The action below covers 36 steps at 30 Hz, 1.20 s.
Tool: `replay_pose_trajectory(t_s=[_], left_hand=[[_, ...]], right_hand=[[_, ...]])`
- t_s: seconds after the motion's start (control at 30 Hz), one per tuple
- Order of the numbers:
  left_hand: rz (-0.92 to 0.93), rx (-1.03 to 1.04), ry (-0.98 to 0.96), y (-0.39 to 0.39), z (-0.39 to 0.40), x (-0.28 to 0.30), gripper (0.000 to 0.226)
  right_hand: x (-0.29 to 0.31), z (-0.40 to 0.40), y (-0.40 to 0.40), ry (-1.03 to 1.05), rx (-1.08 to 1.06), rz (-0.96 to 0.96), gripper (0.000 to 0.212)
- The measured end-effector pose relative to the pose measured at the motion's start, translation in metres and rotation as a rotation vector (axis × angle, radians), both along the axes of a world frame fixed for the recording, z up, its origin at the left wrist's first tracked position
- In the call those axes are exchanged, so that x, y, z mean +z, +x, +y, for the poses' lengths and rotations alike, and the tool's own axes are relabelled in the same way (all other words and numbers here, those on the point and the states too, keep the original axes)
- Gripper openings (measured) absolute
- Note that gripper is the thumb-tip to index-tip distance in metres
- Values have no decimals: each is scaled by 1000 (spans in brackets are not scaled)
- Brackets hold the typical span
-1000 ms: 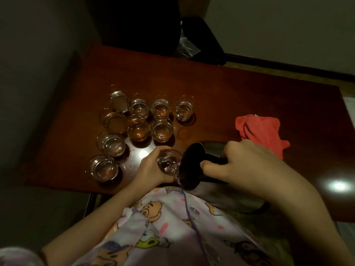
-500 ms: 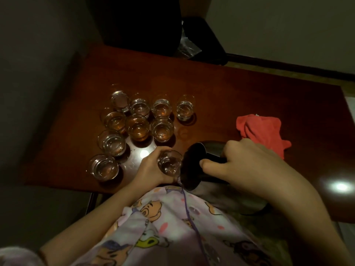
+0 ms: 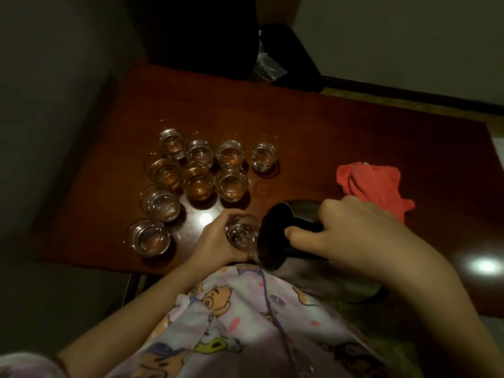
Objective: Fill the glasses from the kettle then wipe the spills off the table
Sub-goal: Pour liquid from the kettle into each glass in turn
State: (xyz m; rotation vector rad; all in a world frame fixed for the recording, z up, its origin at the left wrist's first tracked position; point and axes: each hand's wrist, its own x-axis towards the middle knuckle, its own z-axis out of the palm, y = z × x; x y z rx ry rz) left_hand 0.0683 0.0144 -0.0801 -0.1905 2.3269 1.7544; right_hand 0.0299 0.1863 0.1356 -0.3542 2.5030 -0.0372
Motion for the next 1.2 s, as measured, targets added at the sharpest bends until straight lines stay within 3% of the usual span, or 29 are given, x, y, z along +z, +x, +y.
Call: replay_pose_trajectory(t_s=[1.2], left_hand=[[65,-26,-56,1,9,-17,85]], right_hand=[[0,-3,-1,72,90,-16,55]])
